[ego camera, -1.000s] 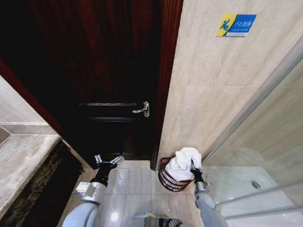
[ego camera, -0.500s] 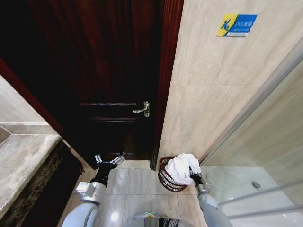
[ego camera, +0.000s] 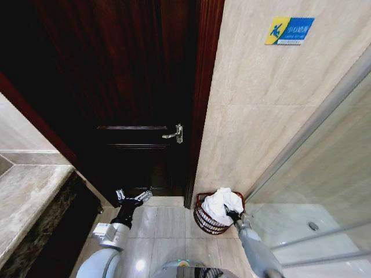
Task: Discard the used towel into the hamper.
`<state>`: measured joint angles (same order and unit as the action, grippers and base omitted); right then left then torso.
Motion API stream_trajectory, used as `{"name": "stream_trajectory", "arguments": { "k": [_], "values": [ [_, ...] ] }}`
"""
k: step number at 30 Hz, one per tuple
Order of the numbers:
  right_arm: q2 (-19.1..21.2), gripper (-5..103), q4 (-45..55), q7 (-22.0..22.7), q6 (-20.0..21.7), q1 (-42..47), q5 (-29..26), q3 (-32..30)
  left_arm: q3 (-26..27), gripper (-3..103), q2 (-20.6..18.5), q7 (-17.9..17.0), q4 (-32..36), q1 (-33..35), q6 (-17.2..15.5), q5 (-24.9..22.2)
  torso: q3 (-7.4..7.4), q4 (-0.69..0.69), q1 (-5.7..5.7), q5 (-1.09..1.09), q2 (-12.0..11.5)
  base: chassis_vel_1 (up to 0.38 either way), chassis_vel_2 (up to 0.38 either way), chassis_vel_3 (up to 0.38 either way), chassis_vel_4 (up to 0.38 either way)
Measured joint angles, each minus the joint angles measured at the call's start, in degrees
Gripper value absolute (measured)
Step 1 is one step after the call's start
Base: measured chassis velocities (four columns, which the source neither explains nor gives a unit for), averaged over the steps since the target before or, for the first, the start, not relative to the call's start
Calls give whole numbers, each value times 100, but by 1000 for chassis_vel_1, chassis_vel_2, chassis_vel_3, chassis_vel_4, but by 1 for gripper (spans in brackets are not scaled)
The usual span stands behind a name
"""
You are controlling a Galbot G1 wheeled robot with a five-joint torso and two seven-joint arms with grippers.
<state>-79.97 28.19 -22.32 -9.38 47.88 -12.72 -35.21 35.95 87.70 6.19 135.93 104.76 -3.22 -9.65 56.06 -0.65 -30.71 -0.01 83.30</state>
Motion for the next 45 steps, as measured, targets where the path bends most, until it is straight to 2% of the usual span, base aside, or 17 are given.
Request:
{"name": "stream_trajectory", "arguments": {
  "k": [3,8,30,45],
  "values": [
    [-83,21,-488,1,243,-356,251,-242,0,100,0,0,0,0,0,0,0,1,0,1,0,0,0,0,0],
    [-130,21,-838,46,394,-639,609,-502,0,100,0,0,0,0,0,0,0,1,0,1,0,0,0,0,0],
    [-170,21,-650,94,155,-410,616,-555,0,100,0,0,0,0,0,0,0,1,0,2,0,0,0,0,0],
    [-137,21,-425,-26,242,-134,713,-573,0,100,0,0,0,0,0,0,-1,0,0,1,0,0,0,0,0]
  ]
}}
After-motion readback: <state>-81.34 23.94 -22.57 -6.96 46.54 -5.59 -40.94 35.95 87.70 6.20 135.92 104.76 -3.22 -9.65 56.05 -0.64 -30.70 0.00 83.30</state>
